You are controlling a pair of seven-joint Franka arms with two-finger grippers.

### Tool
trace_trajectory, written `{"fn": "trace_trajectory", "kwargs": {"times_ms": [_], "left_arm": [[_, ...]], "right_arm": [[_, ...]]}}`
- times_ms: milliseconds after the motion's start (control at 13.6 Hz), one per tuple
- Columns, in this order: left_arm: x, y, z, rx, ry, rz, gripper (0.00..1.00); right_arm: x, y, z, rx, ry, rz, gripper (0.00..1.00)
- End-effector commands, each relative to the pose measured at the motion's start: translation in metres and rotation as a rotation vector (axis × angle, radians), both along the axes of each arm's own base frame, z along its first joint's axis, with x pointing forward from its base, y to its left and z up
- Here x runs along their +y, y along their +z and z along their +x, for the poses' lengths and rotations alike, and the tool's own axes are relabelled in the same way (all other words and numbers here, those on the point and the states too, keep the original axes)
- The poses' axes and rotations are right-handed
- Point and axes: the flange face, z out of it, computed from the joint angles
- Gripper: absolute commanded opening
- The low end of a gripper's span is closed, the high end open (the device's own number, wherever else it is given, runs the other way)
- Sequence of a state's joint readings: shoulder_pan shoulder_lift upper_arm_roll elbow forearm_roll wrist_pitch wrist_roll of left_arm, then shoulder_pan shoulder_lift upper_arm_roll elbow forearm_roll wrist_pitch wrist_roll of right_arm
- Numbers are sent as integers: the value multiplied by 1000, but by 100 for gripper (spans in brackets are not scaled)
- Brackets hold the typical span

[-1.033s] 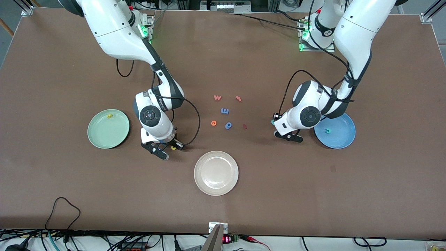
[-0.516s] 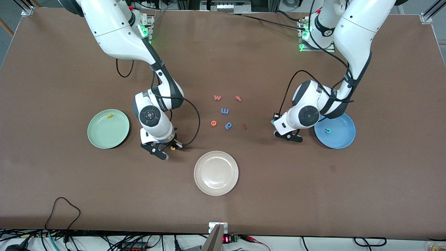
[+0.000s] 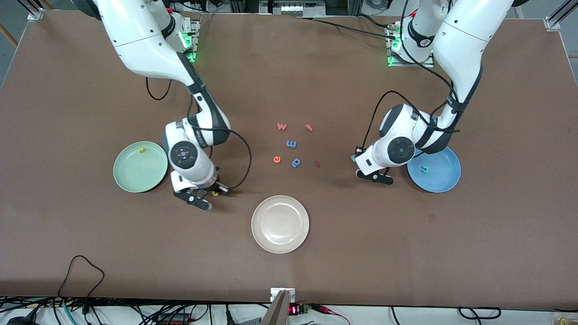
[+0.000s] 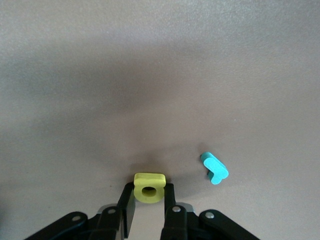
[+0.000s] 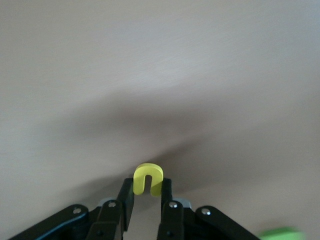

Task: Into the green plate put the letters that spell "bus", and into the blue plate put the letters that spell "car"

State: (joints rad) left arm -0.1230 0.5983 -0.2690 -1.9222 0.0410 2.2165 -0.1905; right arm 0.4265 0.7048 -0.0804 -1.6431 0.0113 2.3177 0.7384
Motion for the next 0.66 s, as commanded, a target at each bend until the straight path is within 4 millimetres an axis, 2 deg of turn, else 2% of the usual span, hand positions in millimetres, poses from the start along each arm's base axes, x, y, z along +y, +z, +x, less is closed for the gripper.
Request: {"fn": "trace_trajectory", "kwargs": {"times_ms": [0, 148, 369, 443, 590], "left_arm": [[8, 1, 4, -27, 8, 9, 18], [16, 15, 11, -44, 14, 9, 17], [45, 50, 21, -48, 50, 28, 17], [60, 65, 25, -46, 71, 38, 17], [109, 76, 33, -26, 108, 48, 17]], "right_arm": [[-79, 60, -30, 103, 55, 0, 0], [-128, 75, -52, 182, 100, 10, 0], [-211, 63, -79, 254, 167, 49, 1], [-232, 54, -86, 274, 183, 62, 2], [-249, 48, -86, 278, 196, 67, 13]]}}
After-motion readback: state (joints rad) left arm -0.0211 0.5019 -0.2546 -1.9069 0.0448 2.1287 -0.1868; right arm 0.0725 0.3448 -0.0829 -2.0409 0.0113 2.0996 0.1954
